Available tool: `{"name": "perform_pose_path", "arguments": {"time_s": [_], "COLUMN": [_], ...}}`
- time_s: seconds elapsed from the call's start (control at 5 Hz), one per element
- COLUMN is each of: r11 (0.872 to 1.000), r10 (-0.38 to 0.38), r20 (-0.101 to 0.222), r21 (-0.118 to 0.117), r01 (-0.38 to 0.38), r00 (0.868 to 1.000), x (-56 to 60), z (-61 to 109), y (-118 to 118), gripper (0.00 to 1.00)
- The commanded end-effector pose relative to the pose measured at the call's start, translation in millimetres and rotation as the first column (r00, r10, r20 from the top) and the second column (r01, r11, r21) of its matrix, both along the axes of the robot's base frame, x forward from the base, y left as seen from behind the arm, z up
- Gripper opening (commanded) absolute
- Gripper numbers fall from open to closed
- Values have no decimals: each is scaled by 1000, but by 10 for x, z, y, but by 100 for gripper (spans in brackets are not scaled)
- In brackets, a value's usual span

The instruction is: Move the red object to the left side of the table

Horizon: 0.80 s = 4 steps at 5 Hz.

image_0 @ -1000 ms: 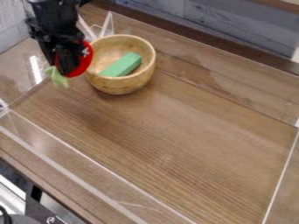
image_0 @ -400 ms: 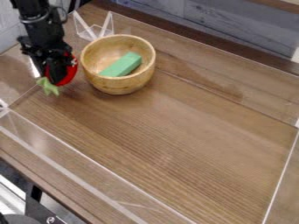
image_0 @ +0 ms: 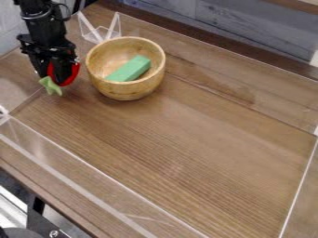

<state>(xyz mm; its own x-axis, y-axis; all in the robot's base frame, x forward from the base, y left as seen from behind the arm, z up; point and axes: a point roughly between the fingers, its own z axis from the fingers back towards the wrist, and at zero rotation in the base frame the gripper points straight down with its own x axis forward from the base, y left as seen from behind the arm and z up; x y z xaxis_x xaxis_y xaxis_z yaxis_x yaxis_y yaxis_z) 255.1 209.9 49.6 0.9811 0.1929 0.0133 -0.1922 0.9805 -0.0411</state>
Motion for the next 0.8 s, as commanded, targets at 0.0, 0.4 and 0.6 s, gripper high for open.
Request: {"name": "perform_pose_path", "arguments": {"time_s": [0.0,0.4,0.6], "r11": [999,1000,999], "r10": [19,-11,-43], "r20": [26,37,45], "r21": [35,29,29], "r01": [-19,10,42], "r00": [999,999,998], "x": [118,188,234], "z": [38,55,92], "y": [40,-8,-4], "gripper": [0,100,100]}}
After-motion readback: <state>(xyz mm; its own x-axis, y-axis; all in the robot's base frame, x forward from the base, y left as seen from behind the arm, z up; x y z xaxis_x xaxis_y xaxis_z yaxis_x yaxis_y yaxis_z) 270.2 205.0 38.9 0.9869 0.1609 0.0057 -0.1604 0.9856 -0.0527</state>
